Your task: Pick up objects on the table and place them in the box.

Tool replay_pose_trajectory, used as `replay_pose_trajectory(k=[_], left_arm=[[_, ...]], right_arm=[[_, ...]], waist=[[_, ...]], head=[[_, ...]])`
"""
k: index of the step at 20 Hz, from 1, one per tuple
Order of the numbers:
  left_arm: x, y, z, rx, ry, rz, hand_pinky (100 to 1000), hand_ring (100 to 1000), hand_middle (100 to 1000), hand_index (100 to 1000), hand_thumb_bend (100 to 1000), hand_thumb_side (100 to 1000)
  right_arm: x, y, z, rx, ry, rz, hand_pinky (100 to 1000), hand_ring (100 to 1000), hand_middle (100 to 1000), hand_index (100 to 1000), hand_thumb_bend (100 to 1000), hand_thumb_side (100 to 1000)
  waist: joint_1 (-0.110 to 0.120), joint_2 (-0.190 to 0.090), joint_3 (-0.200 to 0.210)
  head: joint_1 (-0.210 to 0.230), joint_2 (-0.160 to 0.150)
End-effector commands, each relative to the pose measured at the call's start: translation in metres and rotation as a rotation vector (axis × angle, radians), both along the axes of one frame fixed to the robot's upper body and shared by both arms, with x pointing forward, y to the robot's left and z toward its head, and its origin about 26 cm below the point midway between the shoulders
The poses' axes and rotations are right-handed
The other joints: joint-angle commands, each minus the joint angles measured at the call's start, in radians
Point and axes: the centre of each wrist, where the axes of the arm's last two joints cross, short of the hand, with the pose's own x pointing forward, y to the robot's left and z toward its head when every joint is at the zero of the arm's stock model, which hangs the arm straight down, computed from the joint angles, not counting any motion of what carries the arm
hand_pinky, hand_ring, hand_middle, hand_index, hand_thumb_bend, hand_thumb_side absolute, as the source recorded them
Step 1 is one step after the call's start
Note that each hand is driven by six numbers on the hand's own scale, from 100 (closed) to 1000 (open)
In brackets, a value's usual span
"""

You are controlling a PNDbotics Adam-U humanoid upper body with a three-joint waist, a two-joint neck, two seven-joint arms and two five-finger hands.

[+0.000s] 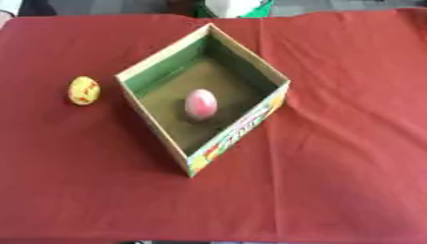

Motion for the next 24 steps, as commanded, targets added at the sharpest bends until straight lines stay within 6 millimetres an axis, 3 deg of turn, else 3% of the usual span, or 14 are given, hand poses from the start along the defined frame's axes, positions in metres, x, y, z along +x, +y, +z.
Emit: replay_pose_trajectory(k=[1,12,21,24], left_arm=[[0.004,0.006,0.015,0.133,0.079,0.049,793,834,850,956,100,851],[0.027,0.006,0.014,0.287,0.308,0.087,805,863,866,957,100,855],[0.040,0.004,0.001,0.375,0.447,0.094,808,876,859,955,192,883],[0.045,0.005,-0.003,0.389,0.504,0.079,813,881,862,955,223,854]], right_arm=[[-0.005,-0.002,0.008,0.005,-0.032,-0.003,829,818,758,934,105,800],[-0.004,0.001,0.007,0.023,-0.025,0.010,832,817,755,928,100,780],[-0.003,0.004,0.005,0.036,-0.013,0.018,834,816,753,904,100,769],[-0.003,0.004,0.005,0.035,-0.009,0.018,835,815,752,903,100,767]], waist=[[0.000,-0.017,0.001],[0.004,-0.003,-0.005],[0.009,0.002,-0.012],[0.011,0.005,-0.015]], head=[[0.006,-0.003],[0.006,-0.018],[0.019,-0.030],[0.023,-0.031]])
